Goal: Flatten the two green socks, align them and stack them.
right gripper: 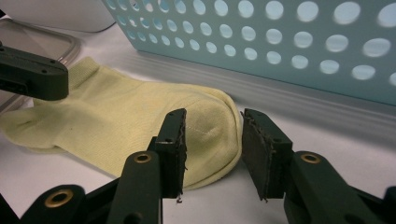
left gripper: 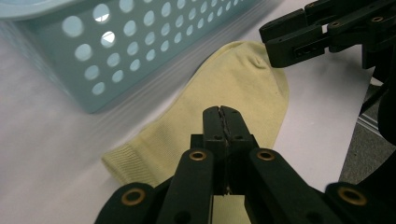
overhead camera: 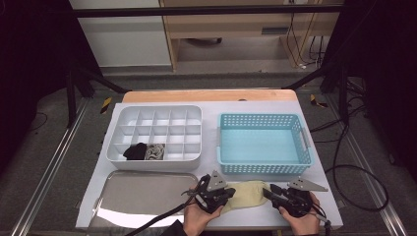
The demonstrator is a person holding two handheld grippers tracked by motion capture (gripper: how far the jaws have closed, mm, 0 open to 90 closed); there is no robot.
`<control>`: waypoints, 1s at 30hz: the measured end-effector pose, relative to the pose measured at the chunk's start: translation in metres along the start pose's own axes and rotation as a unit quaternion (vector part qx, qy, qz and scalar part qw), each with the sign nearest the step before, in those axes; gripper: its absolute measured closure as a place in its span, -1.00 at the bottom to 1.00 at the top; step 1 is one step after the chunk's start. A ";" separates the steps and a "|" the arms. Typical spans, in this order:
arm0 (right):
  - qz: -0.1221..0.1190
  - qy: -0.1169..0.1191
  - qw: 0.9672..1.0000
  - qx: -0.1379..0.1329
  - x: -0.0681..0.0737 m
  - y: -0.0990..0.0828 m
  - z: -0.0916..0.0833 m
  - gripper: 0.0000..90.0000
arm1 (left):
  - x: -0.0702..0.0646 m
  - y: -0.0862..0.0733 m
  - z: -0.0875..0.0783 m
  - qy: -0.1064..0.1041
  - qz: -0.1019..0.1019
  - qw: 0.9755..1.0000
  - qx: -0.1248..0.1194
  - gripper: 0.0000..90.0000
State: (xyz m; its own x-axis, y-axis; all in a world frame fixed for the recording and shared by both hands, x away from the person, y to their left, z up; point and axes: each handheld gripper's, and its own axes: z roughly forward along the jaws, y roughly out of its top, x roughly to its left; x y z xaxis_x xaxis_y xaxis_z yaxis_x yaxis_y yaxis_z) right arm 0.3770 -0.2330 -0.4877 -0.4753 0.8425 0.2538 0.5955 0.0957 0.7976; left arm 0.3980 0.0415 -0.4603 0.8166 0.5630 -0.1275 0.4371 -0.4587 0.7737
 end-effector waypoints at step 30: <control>-0.012 0.037 0.998 -0.039 0.010 0.014 -0.009 0.96 | 0.000 -0.008 0.024 -0.006 0.006 0.999 0.031 0.99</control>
State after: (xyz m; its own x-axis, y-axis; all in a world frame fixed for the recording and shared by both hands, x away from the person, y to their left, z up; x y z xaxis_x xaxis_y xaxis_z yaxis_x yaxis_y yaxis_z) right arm 0.3744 -0.2284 -0.4691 -0.5374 0.7983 0.2719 0.5321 0.0708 0.8437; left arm 0.4032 0.0284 -0.4814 0.8265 0.5487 -0.1255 0.4487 -0.5076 0.7355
